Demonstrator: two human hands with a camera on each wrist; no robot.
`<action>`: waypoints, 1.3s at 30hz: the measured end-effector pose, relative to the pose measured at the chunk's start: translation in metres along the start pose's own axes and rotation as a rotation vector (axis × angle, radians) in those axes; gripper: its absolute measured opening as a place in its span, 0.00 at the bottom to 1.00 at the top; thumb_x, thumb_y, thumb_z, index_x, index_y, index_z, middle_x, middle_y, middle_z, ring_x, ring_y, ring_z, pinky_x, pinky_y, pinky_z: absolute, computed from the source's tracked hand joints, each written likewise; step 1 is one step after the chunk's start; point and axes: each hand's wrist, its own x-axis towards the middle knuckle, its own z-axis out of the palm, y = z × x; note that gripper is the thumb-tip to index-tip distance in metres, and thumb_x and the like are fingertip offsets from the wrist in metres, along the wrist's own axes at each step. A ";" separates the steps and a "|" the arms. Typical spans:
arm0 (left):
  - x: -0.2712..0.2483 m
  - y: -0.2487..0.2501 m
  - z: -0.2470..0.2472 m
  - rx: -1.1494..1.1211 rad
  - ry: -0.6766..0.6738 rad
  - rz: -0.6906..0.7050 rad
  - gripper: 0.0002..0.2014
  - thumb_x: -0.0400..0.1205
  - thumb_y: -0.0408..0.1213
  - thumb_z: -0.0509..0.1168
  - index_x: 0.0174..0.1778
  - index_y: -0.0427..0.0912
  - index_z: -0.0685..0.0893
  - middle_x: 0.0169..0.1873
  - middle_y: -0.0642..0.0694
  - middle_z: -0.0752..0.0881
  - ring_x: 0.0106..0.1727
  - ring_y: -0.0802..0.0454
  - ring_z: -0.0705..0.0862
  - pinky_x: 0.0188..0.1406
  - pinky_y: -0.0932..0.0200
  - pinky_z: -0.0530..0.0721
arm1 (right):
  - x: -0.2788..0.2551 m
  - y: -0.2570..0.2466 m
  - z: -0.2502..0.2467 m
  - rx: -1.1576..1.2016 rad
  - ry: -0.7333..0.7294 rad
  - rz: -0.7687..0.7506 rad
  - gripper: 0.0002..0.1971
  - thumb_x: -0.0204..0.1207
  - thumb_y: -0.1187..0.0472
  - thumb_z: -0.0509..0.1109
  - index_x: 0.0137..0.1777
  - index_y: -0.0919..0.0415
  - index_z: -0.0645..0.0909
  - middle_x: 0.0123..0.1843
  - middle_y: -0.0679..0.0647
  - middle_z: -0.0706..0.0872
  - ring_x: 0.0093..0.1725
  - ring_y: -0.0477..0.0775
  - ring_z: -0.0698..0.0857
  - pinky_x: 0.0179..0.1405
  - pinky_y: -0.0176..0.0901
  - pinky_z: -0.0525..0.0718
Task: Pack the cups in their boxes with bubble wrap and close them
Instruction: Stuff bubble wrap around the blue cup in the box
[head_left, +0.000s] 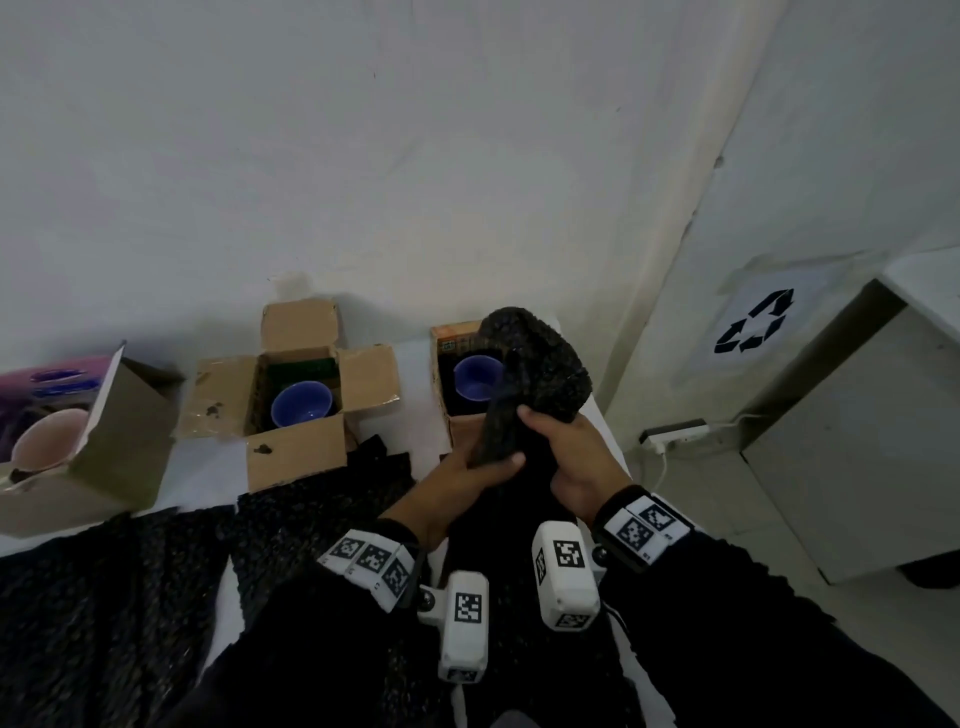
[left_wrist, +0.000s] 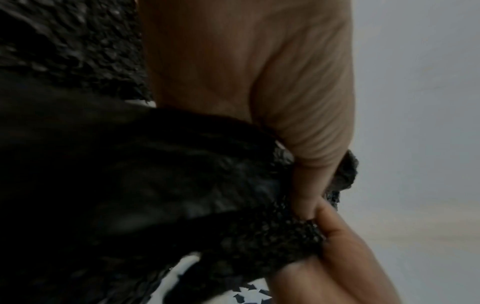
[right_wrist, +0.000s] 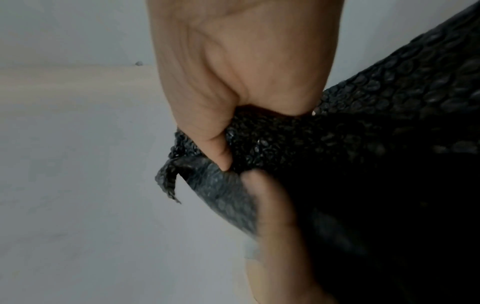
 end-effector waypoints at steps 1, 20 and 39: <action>-0.001 -0.006 0.001 0.075 0.008 -0.030 0.16 0.81 0.36 0.69 0.66 0.41 0.82 0.55 0.42 0.90 0.57 0.44 0.88 0.60 0.51 0.85 | 0.003 -0.003 -0.001 0.027 0.043 -0.006 0.14 0.79 0.69 0.68 0.64 0.66 0.82 0.55 0.65 0.90 0.48 0.62 0.91 0.39 0.49 0.89; 0.014 0.027 -0.051 0.762 0.324 0.484 0.14 0.78 0.35 0.71 0.54 0.53 0.77 0.46 0.52 0.81 0.45 0.54 0.84 0.43 0.58 0.86 | 0.029 -0.049 -0.027 -0.438 -0.064 0.146 0.19 0.72 0.43 0.76 0.60 0.46 0.83 0.47 0.49 0.86 0.52 0.51 0.83 0.48 0.45 0.75; 0.084 0.019 -0.058 1.626 0.046 0.675 0.18 0.78 0.38 0.62 0.65 0.49 0.83 0.59 0.48 0.87 0.67 0.48 0.80 0.79 0.45 0.60 | 0.127 -0.044 0.004 -1.577 -0.169 -0.702 0.13 0.64 0.66 0.66 0.45 0.55 0.86 0.47 0.53 0.87 0.50 0.59 0.81 0.50 0.53 0.81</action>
